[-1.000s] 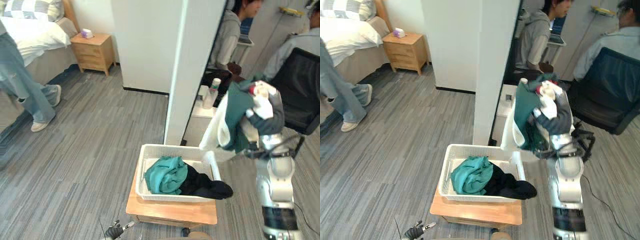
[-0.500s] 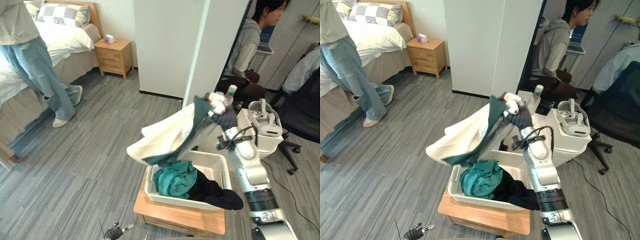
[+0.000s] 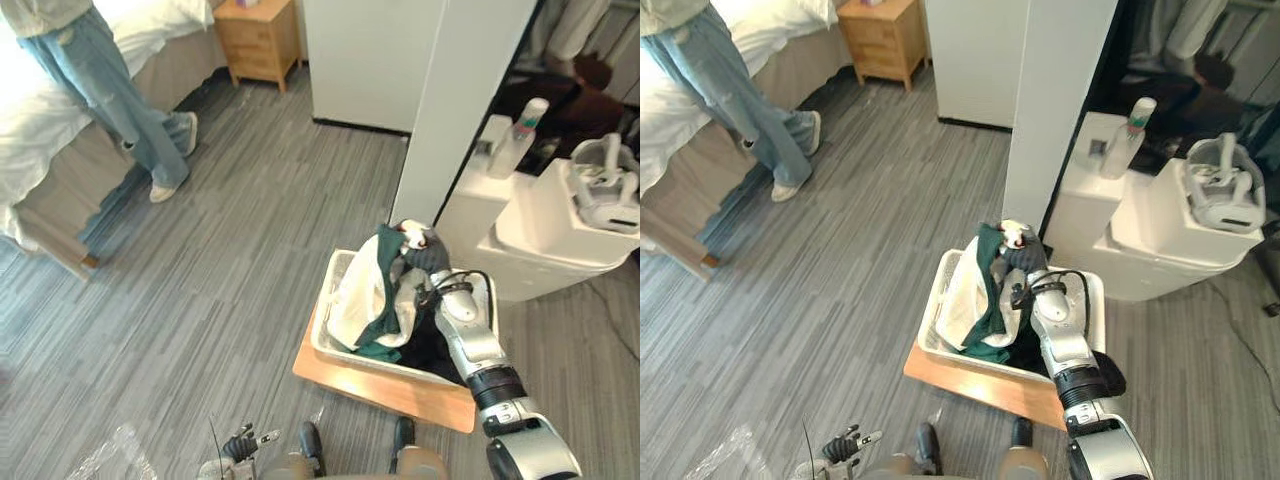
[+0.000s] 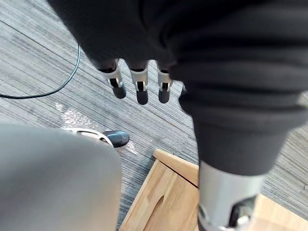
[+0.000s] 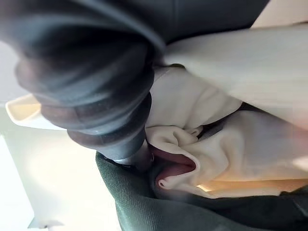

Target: Tidy the bed and pick cloth on bed and put in laundry

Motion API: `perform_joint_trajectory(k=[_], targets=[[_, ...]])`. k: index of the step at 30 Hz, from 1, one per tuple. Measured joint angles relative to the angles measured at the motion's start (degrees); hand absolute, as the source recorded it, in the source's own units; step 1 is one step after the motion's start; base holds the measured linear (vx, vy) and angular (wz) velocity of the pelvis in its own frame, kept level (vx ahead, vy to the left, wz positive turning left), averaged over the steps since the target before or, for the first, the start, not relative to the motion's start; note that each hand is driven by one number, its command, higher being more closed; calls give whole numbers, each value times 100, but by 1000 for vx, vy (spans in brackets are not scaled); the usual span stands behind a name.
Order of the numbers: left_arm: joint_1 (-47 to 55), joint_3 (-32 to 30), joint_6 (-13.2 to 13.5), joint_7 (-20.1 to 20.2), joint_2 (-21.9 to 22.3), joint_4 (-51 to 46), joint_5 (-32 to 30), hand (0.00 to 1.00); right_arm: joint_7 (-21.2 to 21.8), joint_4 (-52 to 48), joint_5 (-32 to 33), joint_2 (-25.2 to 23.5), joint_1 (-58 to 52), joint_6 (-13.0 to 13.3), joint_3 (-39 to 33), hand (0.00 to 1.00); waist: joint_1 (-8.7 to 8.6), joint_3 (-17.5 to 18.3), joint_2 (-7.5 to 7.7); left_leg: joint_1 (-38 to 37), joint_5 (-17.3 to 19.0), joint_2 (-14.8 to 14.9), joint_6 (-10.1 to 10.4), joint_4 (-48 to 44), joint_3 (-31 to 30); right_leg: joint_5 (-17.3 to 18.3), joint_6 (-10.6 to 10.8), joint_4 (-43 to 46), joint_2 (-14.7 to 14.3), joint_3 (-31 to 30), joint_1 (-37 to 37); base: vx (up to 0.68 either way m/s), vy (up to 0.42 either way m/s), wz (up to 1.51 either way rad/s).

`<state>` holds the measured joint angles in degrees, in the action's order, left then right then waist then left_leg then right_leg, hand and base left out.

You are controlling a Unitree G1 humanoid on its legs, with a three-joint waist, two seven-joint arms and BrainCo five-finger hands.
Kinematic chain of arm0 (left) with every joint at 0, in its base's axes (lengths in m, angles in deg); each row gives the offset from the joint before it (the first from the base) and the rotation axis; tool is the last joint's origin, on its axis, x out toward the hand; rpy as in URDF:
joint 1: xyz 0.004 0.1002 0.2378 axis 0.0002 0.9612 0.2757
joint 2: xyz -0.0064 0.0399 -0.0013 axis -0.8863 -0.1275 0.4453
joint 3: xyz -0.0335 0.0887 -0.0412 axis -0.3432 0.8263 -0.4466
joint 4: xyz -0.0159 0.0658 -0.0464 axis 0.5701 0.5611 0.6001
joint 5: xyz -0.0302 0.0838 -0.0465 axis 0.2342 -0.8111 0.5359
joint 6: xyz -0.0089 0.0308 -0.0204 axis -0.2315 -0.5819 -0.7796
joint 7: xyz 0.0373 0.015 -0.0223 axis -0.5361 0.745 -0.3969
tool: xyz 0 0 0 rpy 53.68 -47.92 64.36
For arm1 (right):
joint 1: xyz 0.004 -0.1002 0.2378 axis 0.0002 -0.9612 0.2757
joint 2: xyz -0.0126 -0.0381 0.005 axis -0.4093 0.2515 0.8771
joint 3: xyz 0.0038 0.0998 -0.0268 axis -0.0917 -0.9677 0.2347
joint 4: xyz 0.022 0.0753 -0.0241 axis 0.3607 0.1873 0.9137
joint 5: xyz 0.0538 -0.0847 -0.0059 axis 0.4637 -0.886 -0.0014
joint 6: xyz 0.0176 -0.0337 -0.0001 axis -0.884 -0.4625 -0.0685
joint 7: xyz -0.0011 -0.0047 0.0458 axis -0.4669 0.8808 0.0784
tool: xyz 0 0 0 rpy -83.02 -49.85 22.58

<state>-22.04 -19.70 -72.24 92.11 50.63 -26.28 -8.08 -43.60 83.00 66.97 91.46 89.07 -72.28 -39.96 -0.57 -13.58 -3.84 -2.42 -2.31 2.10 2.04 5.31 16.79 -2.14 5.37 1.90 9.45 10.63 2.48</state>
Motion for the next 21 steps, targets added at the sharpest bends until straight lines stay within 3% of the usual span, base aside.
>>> perform_joint_trajectory(k=[3, 4, 8, 15, 18, 21], targets=[[0, 2, 51, 9, 2, -64, -2, 0, -7, 157, -323, -3, 4, 134, 188, 100, 21, -72, -1, 39, 1, 6, 2, 0, 42, -1, 1, 13, -2, -10, 74, -16, -4, -7], [-1, 2, 71, 16, 3, -74, -3, 0, -20, 296, -565, -3, 4, 218, 312, 0, 26, -84, -5, 70, 1, 7, 3, -1, 51, -3, 4, 18, -1, -16, 109, -25, -5, -5], [-4, 0, 111, 123, 9, -108, -17, 0, -287, 740, -1414, -10, -1, 365, 735, 0, 114, -92, -4, 66, 2, 10, 5, -2, 52, -3, 5, 28, 40, -8, 108, 0, 0, 0], [8, -33, 107, 127, 1, -107, -204, 0, -794, 749, -1543, 10, 0, 462, 651, 0, 151, -107, 39, 46, 1, -3, 3, -27, 36, -7, 15, 45, 66, 16, 68, -18, 3, 3], [8, -71, 89, 129, -3, -107, -395, 0, -931, 628, -1837, 23, -20, 625, 607, 0, 144, -101, 65, -23, 0, 4, 2, -12, 53, -7, 16, 39, 58, 5, 9, 0, 0, 0], [7, -78, 62, 137, -56, -117, -524, 0, -1042, -96, -2004, 49, -180, 663, 601, 0, 134, -47, 169, -88, 2, 24, 3, -2, 87, -12, 23, -2, 31, -17, -51, -7, -7, -4]])
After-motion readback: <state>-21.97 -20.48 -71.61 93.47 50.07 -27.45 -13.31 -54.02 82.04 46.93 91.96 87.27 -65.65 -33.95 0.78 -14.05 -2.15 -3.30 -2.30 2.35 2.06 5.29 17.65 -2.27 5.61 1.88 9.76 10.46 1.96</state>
